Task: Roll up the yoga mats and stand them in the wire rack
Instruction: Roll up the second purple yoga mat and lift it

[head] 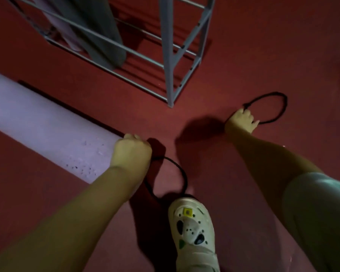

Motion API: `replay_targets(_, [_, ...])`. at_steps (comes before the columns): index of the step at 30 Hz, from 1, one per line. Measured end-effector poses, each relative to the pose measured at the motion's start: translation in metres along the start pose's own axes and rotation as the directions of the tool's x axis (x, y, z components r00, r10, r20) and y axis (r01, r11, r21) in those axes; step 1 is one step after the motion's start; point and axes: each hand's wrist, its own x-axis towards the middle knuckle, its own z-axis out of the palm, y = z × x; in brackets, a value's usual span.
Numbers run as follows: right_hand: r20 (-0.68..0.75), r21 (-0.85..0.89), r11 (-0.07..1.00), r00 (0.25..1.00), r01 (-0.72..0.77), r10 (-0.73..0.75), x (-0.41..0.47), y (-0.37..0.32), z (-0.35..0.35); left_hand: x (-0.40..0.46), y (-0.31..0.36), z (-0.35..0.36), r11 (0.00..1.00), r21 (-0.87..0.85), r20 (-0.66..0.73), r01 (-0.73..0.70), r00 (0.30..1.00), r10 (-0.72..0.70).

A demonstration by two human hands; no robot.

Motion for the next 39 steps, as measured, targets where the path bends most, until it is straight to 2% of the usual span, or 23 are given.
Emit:
replay_targets(2, [0.046, -0.036, 0.999, 0.999, -0.013, 0.015, -0.001, 0.003, -0.001, 0.005, -0.003, 0.000, 1.000, 0.001, -0.002, 0.000, 1.000, 0.000])
replay_targets(5, [0.144, 0.053, 0.989, 0.980, 0.135, -0.141, -0.031, -0.003, -0.003, 0.001, -0.008, -0.007, 1.000, 0.017, 0.035, -0.018, 0.999, 0.017])
replay_targets(6, [0.182, 0.130, 0.978, 0.966, 0.164, -0.186, -0.045, -0.008, -0.007, -0.007, -0.009, -0.020, 0.998, 0.048, 0.089, -0.049, 0.995, 0.045])
replay_targets(7, [0.207, 0.258, 0.948, 0.948, 0.186, -0.242, -0.062, -0.016, -0.014, -0.016, -0.011, -0.034, 0.998, 0.063, 0.157, -0.021, 0.988, 0.011])
replay_targets(8, [0.212, 0.405, 0.893, 0.930, 0.197, -0.301, -0.081, -0.026, -0.022, -0.025, -0.014, -0.041, 0.997, 0.046, 0.144, 0.068, 0.987, -0.074])
replay_targets(10, [0.245, 0.710, 0.693, 0.877, 0.128, -0.413, -0.131, -0.054, -0.056, -0.054, -0.027, -0.060, 0.986, 0.067, 0.132, 0.154, 0.978, -0.162])
replay_targets(12, [0.325, 0.879, 0.475, 0.770, -0.033, -0.548, -0.187, -0.084, -0.103, -0.093, -0.044, -0.084, 0.983, 0.044, 0.118, 0.176, 0.976, -0.180])
replay_targets(13, [0.341, 0.907, 0.415, 0.699, -0.070, -0.628, -0.215, -0.099, -0.130, -0.113, -0.055, -0.090, 0.978, 0.047, 0.072, 0.202, 0.976, -0.205])
replay_targets(14, [0.323, 0.928, 0.366, 0.623, -0.064, -0.712, -0.242, -0.114, -0.156, -0.133, -0.065, -0.101, 0.966, 0.051, 0.032, 0.253, 0.966, -0.255])
replay_targets(16, [0.227, 0.966, 0.257, 0.447, 0.007, -0.865, -0.294, -0.139, -0.208, -0.179, -0.083, -0.139, 0.933, 0.031, 0.111, 0.358, 0.927, -0.359])
replay_targets(17, [0.168, 0.976, 0.205, 0.358, 0.068, -0.919, -0.318, -0.148, -0.234, -0.202, -0.091, -0.152, 0.900, 0.007, 0.076, 0.435, 0.897, -0.434])
replay_targets(19, [0.076, 0.966, 0.117, 0.179, 0.230, -0.981, -0.362, -0.161, -0.280, -0.249, -0.109, -0.179, 0.820, -0.045, -0.043, 0.571, 0.819, -0.572])
replay_targets(21, [0.040, 0.934, 0.042, 0.014, 0.356, -0.999, -0.404, -0.167, -0.320, -0.294, -0.121, -0.216, 0.744, -0.131, -0.088, 0.656, 0.739, -0.668])
replay_targets(22, [0.027, 0.920, 0.006, -0.046, 0.392, -0.999, -0.423, -0.168, -0.338, -0.316, -0.125, -0.233, 0.708, -0.183, -0.115, 0.682, 0.700, -0.705])
replay_targets(26, [-0.043, 0.879, -0.123, -0.181, 0.461, -0.983, -0.488, -0.169, -0.403, -0.390, -0.124, -0.283, 0.553, -0.408, -0.207, 0.727, 0.516, -0.831])
replay_targets(28, [-0.051, 0.838, -0.151, -0.200, 0.524, -0.978, -0.512, -0.165, -0.429, -0.418, -0.117, -0.297, 0.476, -0.518, -0.208, 0.711, 0.435, -0.876])
replay_targets(29, [-0.054, 0.810, -0.159, -0.197, 0.565, -0.979, -0.522, -0.162, -0.440, -0.429, -0.114, -0.302, 0.453, -0.554, -0.198, 0.699, 0.418, -0.887])
replay_targets(31, [-0.028, 0.696, -0.170, -0.209, 0.698, -0.977, -0.537, -0.157, -0.458, -0.447, -0.106, -0.310, 0.444, -0.582, -0.180, 0.681, 0.424, -0.888])
replay_targets(33, [0.121, 0.564, -0.138, -0.248, 0.814, -0.961, -0.549, -0.154, -0.473, -0.458, -0.100, -0.316, 0.457, -0.589, -0.173, 0.667, 0.449, -0.877])
replay_targets(35, [0.276, 0.448, -0.110, -0.254, 0.887, -0.927, -0.561, -0.153, -0.481, -0.465, -0.095, -0.319, 0.490, -0.593, -0.161, 0.639, 0.502, -0.850])
replay_targets(37, [0.314, 0.184, -0.208, -0.258, 0.961, -0.914, -0.575, -0.154, -0.482, -0.467, -0.093, -0.320, 0.525, -0.584, -0.183, 0.619, 0.530, -0.828])
replay_targets(39, [0.286, 0.024, -0.272, -0.267, 0.962, -0.920, -0.584, -0.155, -0.479, -0.469, -0.094, -0.322, 0.528, -0.566, -0.170, 0.633, 0.538, -0.826])
